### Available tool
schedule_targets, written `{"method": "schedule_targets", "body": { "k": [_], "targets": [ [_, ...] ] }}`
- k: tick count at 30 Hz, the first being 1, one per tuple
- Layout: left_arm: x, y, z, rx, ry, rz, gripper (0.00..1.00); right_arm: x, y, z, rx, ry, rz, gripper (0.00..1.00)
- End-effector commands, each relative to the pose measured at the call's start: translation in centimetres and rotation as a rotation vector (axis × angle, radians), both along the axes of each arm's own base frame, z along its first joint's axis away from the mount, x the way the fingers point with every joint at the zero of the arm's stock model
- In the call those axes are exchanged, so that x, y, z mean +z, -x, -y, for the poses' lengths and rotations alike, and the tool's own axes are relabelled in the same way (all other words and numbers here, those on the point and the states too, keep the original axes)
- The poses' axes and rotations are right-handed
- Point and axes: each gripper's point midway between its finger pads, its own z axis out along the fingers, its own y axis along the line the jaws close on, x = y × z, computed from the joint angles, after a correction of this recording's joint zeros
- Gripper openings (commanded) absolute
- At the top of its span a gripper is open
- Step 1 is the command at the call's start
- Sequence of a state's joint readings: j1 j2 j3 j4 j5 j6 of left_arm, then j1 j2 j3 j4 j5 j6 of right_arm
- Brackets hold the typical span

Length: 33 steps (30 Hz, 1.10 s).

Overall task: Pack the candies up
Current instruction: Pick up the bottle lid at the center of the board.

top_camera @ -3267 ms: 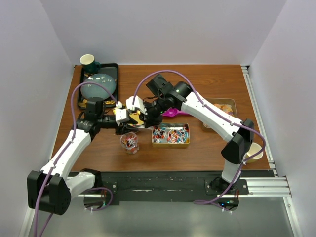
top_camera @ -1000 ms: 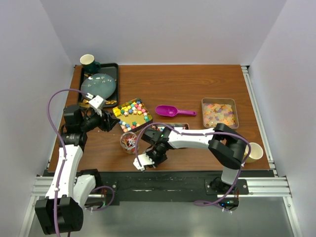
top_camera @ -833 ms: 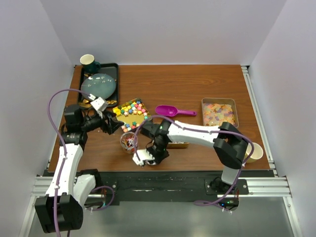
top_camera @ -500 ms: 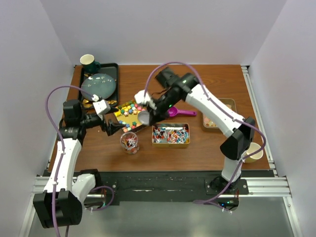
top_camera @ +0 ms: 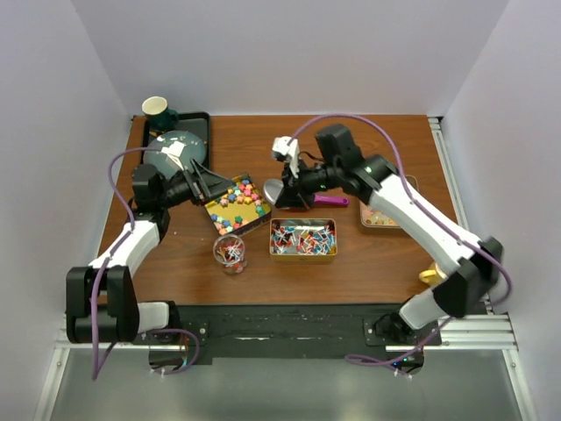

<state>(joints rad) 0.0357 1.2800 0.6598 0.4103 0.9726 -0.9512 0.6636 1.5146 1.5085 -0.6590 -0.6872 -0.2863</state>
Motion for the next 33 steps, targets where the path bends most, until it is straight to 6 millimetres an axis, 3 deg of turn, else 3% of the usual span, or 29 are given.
{"method": "schedule_targets", "body": {
  "k": [1,2,4,5,7,9,11,12,14,17,18,24,27,31,33],
  "targets": [
    [2.2,-1.8,-0.4,0.105,0.227,-0.241,1.00,4.6,-3.3,-2.5,-0.172,-0.257,0.123,0.00],
    [1.9,-2.6,-1.0,0.154,0.237,-0.286,1.00,3.4,-3.5,-3.0,-0.201,-0.251,0.038,0.00],
    [0.8,-3.1,-1.3,0.197,0.260,-0.399,1.00,3.7,-3.7,-4.1,-0.185,-0.287,-0.010,0.00],
    [0.9,-3.7,-1.7,0.237,0.287,-0.459,1.00,2.5,-3.8,-4.6,-0.214,-0.305,-0.093,0.00],
    [-0.3,-4.0,-2.0,0.283,0.289,-0.573,1.00,3.4,-4.8,-5.4,-0.250,-0.393,-0.099,0.00],
    [0.1,-4.4,-2.2,0.307,0.297,-0.610,1.00,2.4,-5.6,-6.6,-0.293,-0.398,-0.184,0.00],
    [1.3,-5.1,-2.2,0.311,0.307,-0.611,1.00,3.3,-6.3,-7.5,-0.321,-0.440,-0.249,0.00],
    [1.4,-5.3,-2.3,0.320,0.317,-0.633,1.00,2.6,-6.9,-8.1,-0.328,-0.442,-0.281,0.00],
    [2.7,-5.8,-2.3,0.320,0.329,-0.632,1.00,4.1,-7.8,-9.0,-0.347,-0.495,-0.318,0.00],
    [2.6,-6.4,-2.9,0.381,0.313,-0.693,1.00,4.6,-8.9,-10.2,-0.372,-0.539,-0.350,0.00],
    [1.7,-6.3,-3.1,0.416,0.297,-0.751,1.00,4.5,-9.2,-10.4,-0.381,-0.542,-0.363,0.00],
    [2.5,-6.7,-3.0,0.420,0.292,-0.759,0.99,3.4,-9.2,-12.4,-0.371,-0.545,-0.398,0.00],
    [2.1,-6.5,-2.6,0.393,0.267,-0.700,0.99,3.6,-9.0,-13.3,-0.373,-0.544,-0.390,0.00],
    [0.1,-5.2,-2.2,0.355,0.268,-0.698,0.97,3.7,-8.6,-14.1,-0.358,-0.526,-0.361,0.00],
    [0.6,-5.0,-1.9,0.317,0.265,-0.623,0.91,3.7,-8.5,-14.3,-0.362,-0.519,-0.349,0.00]
  ]
}}
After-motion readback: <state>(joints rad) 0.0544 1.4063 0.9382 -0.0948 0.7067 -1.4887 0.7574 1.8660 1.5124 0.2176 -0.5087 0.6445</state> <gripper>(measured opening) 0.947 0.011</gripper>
